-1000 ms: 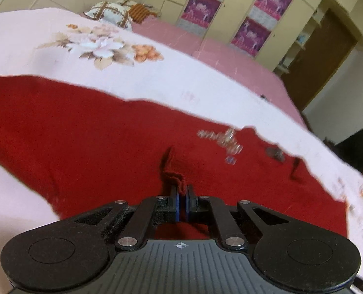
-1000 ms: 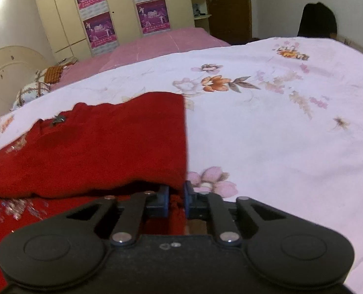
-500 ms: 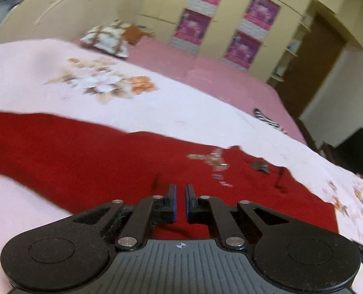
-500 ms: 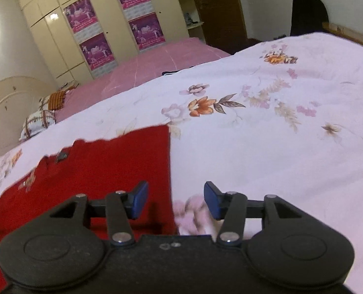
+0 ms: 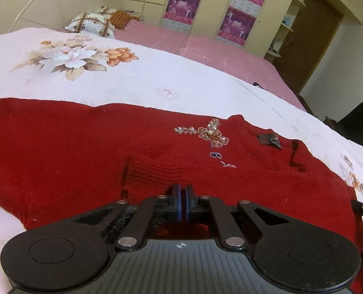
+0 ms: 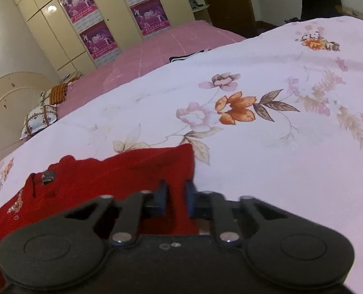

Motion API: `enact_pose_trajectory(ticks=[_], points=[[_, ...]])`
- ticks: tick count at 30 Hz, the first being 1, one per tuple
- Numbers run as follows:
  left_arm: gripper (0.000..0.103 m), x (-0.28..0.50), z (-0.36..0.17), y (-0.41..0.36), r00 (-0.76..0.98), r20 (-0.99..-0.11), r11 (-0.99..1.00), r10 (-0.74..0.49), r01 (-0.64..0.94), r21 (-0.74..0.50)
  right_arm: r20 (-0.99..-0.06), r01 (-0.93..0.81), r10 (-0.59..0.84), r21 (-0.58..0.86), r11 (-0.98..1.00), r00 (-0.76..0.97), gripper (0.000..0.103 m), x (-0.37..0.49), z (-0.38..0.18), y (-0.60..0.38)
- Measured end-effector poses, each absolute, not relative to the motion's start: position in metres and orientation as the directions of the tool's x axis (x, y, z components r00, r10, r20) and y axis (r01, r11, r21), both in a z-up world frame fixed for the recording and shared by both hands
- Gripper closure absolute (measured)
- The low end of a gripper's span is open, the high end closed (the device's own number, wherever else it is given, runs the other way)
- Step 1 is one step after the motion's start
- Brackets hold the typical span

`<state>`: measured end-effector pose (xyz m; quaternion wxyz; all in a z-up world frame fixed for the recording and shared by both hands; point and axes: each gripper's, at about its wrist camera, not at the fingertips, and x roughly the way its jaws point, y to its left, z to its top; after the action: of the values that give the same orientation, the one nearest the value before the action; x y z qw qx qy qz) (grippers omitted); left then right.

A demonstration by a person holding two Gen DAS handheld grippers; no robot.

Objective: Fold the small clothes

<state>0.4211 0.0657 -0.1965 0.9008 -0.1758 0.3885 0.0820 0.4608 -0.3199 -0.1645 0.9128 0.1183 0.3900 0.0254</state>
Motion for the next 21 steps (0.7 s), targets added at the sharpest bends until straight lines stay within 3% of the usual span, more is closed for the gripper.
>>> enact_pose_trajectory(ticks=[1,4,9,14,21], points=[[0.099,0.422,-0.196,0.064,0.684,-0.73,0.931,0.015,-0.276,-0.239,-0.708,0.05,0.081,0.163,0.985,0.702,0.095,0.459,-0.167,-0.317],[0.098,0.425,-0.192,0.059,0.673,-0.74,0.94,0.029,-0.269,-0.208,-0.706,0.072,0.048,0.139,0.988,0.707,0.092,0.459,-0.166,-0.318],[0.098,0.422,-0.18,0.054,0.633,-0.772,0.955,0.054,-0.26,-0.146,-0.666,0.026,0.058,0.116,0.993,0.743,0.057,0.435,-0.142,-0.303],[0.098,0.401,-0.166,0.063,0.616,-0.782,0.953,0.093,-0.282,-0.109,-0.634,-0.107,0.155,0.114,0.988,0.757,0.056,0.403,-0.123,-0.26],[0.096,0.364,-0.152,0.1,0.571,-0.783,0.93,0.247,-0.365,0.027,-0.659,-0.305,0.319,0.141,0.942,0.681,0.053,0.375,-0.123,-0.167]])
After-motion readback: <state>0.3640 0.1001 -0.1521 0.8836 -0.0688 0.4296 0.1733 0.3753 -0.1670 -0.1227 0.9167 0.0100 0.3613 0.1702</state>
